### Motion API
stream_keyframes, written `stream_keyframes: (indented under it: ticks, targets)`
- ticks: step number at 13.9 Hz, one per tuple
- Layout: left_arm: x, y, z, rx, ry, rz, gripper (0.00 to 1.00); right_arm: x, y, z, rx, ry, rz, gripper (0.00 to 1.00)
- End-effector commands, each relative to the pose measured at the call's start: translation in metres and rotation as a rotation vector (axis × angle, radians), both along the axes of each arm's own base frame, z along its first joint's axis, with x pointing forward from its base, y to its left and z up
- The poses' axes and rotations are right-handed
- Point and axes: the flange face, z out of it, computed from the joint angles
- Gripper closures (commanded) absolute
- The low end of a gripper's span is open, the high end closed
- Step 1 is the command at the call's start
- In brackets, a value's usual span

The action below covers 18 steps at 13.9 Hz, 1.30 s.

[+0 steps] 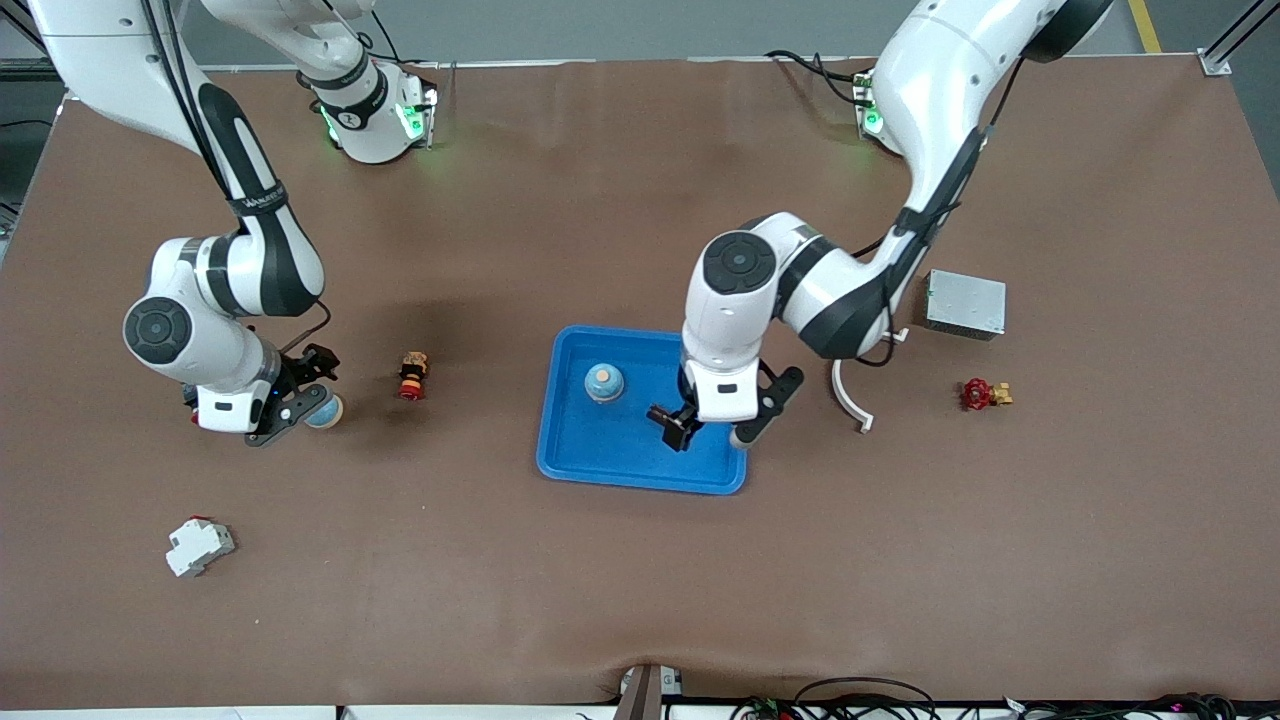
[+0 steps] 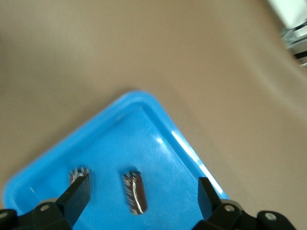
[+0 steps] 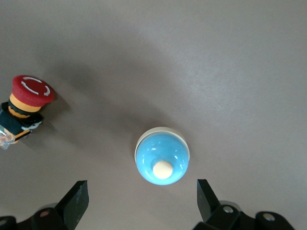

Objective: Place electrolytic capacitor and blue bell in tray
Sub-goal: 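Open the left gripper and withdraw it while the right grasps the dome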

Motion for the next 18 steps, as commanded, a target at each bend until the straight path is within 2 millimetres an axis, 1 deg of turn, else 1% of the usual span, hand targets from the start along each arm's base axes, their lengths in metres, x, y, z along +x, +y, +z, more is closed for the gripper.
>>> stream_keyframes:
  ticks: [1, 2, 4, 6, 7, 8, 9, 13, 15, 16, 18]
  targets:
    - [0.004, 0.034, 0.046, 0.079, -0.004, -0.078, 0.00, -0.003, -0.004, -0.007, -0.008, 0.004, 0.014, 0.00]
    - [0.005, 0.049, 0.072, 0.103, -0.013, -0.109, 0.00, -0.002, -0.005, -0.012, -0.007, -0.003, 0.014, 0.00]
    - [0.001, 0.077, 0.112, 0.154, 0.024, -0.212, 0.00, -0.002, -0.007, -0.021, -0.007, -0.002, 0.011, 0.00]
    - [0.003, 0.113, 0.155, 0.134, 0.039, -0.274, 0.00, -0.003, -0.009, -0.028, -0.007, 0.001, 0.008, 0.00]
    - [0.003, 0.131, 0.172, 0.125, 0.049, -0.300, 0.00, -0.002, -0.011, -0.029, -0.006, -0.008, 0.006, 0.00]
    - [0.004, 0.150, 0.188, 0.120, 0.054, -0.340, 0.00, -0.001, -0.015, -0.034, -0.006, -0.006, 0.001, 0.00]
    - [0.004, 0.169, 0.197, 0.137, 0.067, -0.392, 0.00, 0.000, -0.020, -0.037, -0.006, -0.009, -0.008, 0.00]
    - [0.003, 0.247, 0.230, 0.198, 0.132, -0.518, 0.00, 0.001, -0.022, -0.049, -0.006, -0.023, -0.008, 0.00]
    - [0.003, 0.291, 0.244, 0.219, 0.152, -0.584, 0.00, 0.002, -0.022, -0.056, -0.005, -0.029, -0.008, 0.00]
    - [0.003, 0.305, 0.251, 0.229, 0.148, -0.625, 0.00, 0.002, -0.022, -0.056, -0.005, -0.030, -0.008, 0.00]
    - [-0.002, 0.329, 0.261, 0.218, 0.163, -0.634, 0.00, 0.005, -0.022, -0.058, -0.006, -0.031, -0.010, 0.00]
